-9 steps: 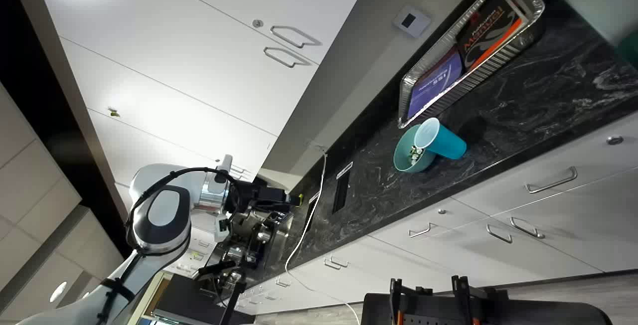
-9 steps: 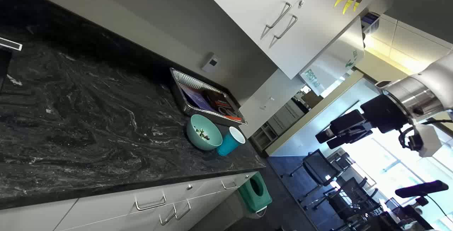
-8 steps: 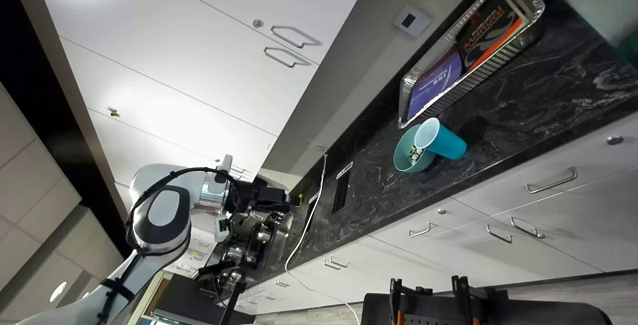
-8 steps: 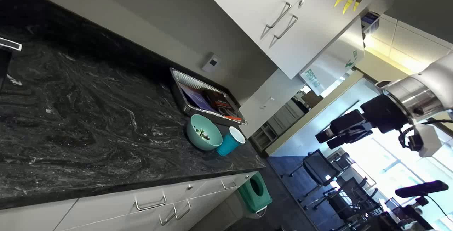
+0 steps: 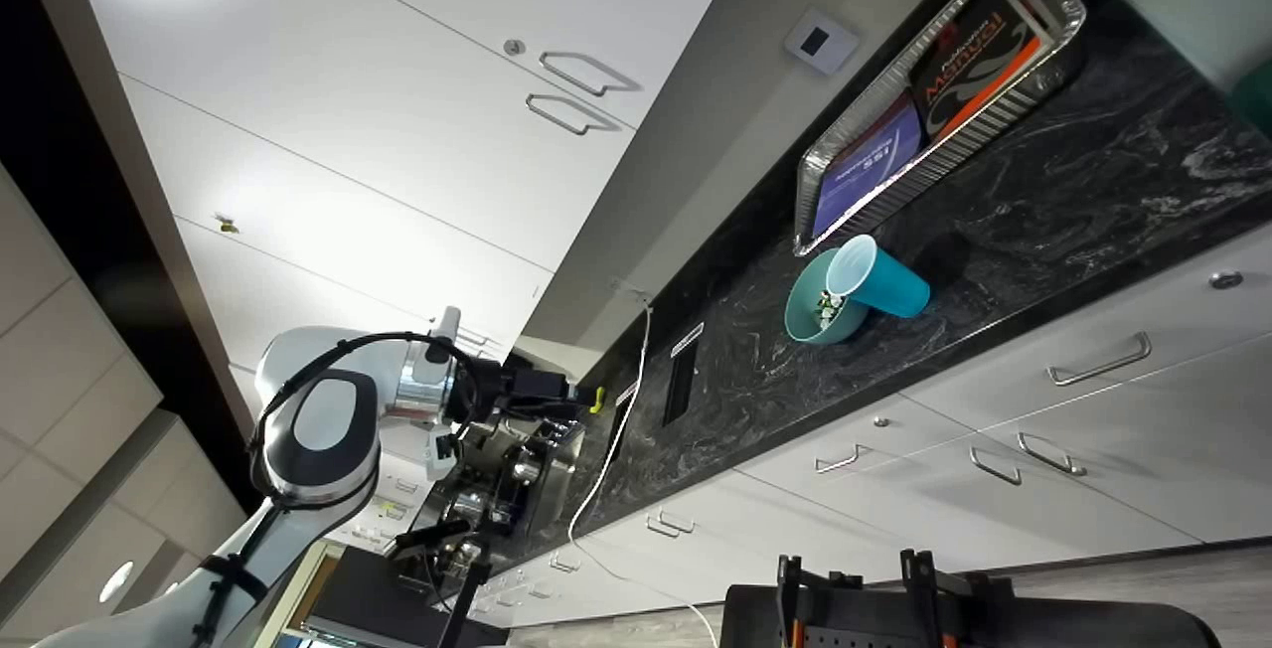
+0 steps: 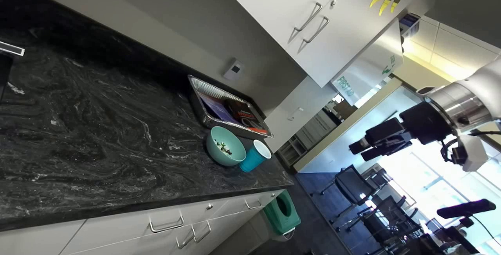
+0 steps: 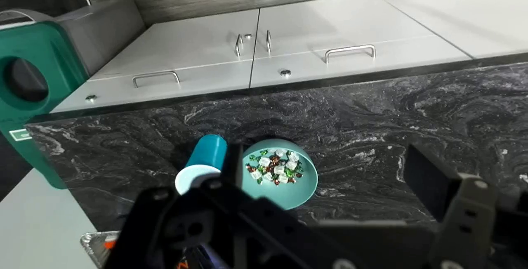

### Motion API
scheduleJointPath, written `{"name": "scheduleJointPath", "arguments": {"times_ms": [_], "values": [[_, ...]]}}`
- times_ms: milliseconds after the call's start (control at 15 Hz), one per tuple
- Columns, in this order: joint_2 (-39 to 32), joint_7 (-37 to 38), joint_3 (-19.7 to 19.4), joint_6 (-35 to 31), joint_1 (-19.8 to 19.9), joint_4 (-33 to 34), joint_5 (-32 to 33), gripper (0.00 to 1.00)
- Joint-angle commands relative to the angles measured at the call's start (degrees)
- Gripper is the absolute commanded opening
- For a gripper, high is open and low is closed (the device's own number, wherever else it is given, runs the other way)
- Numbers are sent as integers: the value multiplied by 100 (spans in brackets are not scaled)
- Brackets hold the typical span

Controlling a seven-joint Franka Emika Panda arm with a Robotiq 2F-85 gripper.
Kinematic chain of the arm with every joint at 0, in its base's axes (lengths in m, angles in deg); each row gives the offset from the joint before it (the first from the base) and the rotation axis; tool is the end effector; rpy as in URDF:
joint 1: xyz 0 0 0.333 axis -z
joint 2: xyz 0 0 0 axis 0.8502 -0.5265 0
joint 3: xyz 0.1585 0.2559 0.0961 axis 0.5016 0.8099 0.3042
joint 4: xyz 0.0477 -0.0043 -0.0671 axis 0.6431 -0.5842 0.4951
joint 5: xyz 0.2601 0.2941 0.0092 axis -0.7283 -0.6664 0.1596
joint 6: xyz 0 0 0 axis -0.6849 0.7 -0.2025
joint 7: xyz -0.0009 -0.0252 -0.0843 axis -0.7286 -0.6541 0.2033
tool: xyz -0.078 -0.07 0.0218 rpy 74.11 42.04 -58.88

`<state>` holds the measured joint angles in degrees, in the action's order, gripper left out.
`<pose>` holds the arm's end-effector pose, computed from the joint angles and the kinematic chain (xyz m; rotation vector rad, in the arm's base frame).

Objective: Open the top right door of the cabinet.

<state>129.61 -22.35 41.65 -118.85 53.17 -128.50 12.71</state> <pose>0.2734 0.0810 0.4851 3.1072 -0.0734 0.3830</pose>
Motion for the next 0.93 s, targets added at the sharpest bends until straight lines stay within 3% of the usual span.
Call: {"name": "scheduleJointPath", "arguments": {"times_ms": [0, 533, 600, 867], "values": [[195, 8, 36, -867, 51, 16, 57, 100], [95, -42, 52, -3686, 503, 109, 593, 100], [169, -38, 10, -3179, 309, 83, 466, 100], [168, -38, 11, -3265, 332, 71, 472, 100]]}}
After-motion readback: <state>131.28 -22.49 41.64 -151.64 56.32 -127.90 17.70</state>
